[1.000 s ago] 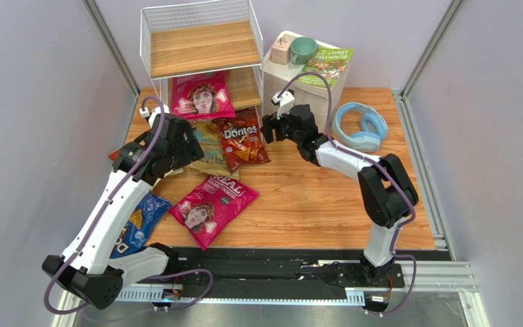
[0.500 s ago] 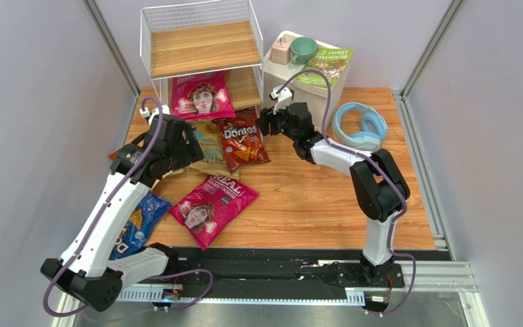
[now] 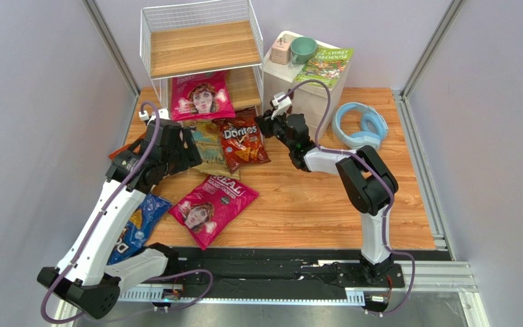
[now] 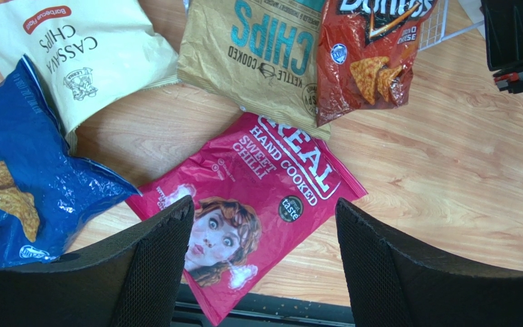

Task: Place and organize the chips bags onto the shelf
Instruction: Move the shelf to the center of the board, then adjust the potato chip on the shelf.

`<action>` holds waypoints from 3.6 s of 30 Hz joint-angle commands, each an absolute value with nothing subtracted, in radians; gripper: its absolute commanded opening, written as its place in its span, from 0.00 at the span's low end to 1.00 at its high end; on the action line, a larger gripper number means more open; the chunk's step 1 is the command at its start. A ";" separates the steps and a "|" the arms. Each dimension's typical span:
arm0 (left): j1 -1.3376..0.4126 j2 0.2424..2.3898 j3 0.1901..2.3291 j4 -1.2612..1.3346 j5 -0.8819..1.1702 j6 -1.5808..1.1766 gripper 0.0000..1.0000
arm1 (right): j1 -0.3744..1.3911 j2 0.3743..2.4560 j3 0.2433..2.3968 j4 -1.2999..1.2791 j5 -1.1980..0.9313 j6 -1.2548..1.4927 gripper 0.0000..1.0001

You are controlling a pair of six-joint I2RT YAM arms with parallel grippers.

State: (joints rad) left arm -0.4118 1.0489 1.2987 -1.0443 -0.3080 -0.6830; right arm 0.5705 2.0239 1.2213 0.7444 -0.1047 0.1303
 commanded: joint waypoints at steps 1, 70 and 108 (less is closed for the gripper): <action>-0.410 0.996 1.312 -1.048 -0.308 -0.661 0.81 | 0.578 1.988 1.200 0.865 -0.071 0.147 0.05; -0.469 1.471 0.653 0.307 0.002 -0.974 0.82 | 0.615 1.548 0.977 0.391 -0.201 0.348 0.29; -0.508 1.522 0.885 0.212 -0.127 -0.781 0.05 | 0.615 1.557 0.916 0.428 -0.232 0.353 0.00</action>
